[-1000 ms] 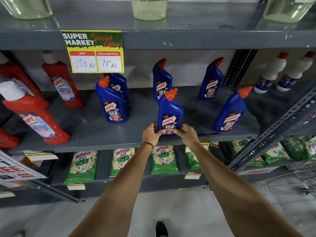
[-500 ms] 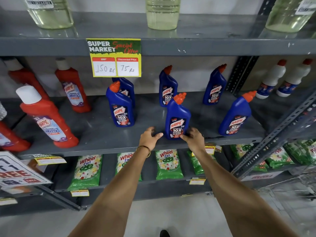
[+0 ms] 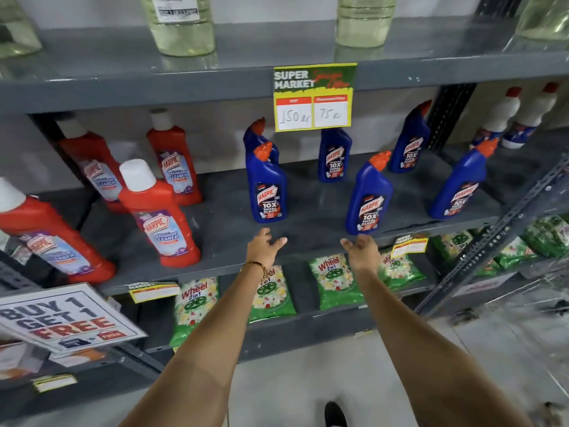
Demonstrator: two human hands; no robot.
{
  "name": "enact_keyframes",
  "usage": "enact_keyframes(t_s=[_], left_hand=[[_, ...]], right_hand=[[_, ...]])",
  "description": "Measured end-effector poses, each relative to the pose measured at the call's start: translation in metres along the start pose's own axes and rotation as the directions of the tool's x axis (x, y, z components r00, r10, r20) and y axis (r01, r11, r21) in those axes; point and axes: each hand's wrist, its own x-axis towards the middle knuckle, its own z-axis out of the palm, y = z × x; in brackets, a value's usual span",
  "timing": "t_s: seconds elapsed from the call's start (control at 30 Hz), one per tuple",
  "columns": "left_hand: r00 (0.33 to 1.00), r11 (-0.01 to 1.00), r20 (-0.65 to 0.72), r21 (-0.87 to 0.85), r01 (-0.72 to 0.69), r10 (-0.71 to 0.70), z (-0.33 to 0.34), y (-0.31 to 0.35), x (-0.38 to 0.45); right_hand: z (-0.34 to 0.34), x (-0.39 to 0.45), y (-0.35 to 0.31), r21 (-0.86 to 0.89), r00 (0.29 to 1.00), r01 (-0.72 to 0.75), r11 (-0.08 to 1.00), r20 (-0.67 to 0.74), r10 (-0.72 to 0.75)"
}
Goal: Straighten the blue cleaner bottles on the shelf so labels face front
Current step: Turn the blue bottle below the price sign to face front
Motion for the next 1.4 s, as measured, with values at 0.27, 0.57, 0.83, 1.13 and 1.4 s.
enact_keyframes(t_s=[0.27, 0.57, 0.83, 1.13, 1.4], left_hand=[[0.996, 0.999, -0.090, -0.045, 0.023, -0.027, -0.027, -0.012, 0.019], [0.990, 0.996, -0.125, -0.064, 0.058, -0.065, -0.040, -0.002, 0.060], [0.997, 0.995, -0.071, -0.094, 0.025, -0.031, -0.039, 0.003, 0.084], [0.996, 0.995, -0.088, -0.093, 0.023, -0.031, -0.033, 0.007, 0.074], [0.996, 0.999, -0.093, -0.048, 0.002, -0.006, -0.028, 0.000, 0.036]], right_hand=[[0.047, -0.014, -0.036, -0.145, 0.999, 0.044, 0.988, 0.004, -0.044], [0.106, 0.018, -0.077, -0.075, 0.943, 0.092, 0.993, 0.328, -0.062], [0.125, 0.052, -0.082, -0.033, 0.816, 0.188, 0.982, 0.561, -0.137], [0.118, 0.052, -0.076, -0.035, 0.778, 0.212, 0.977, 0.611, -0.147], [0.093, 0.023, -0.061, -0.064, 0.781, 0.272, 0.960, 0.597, -0.182]])
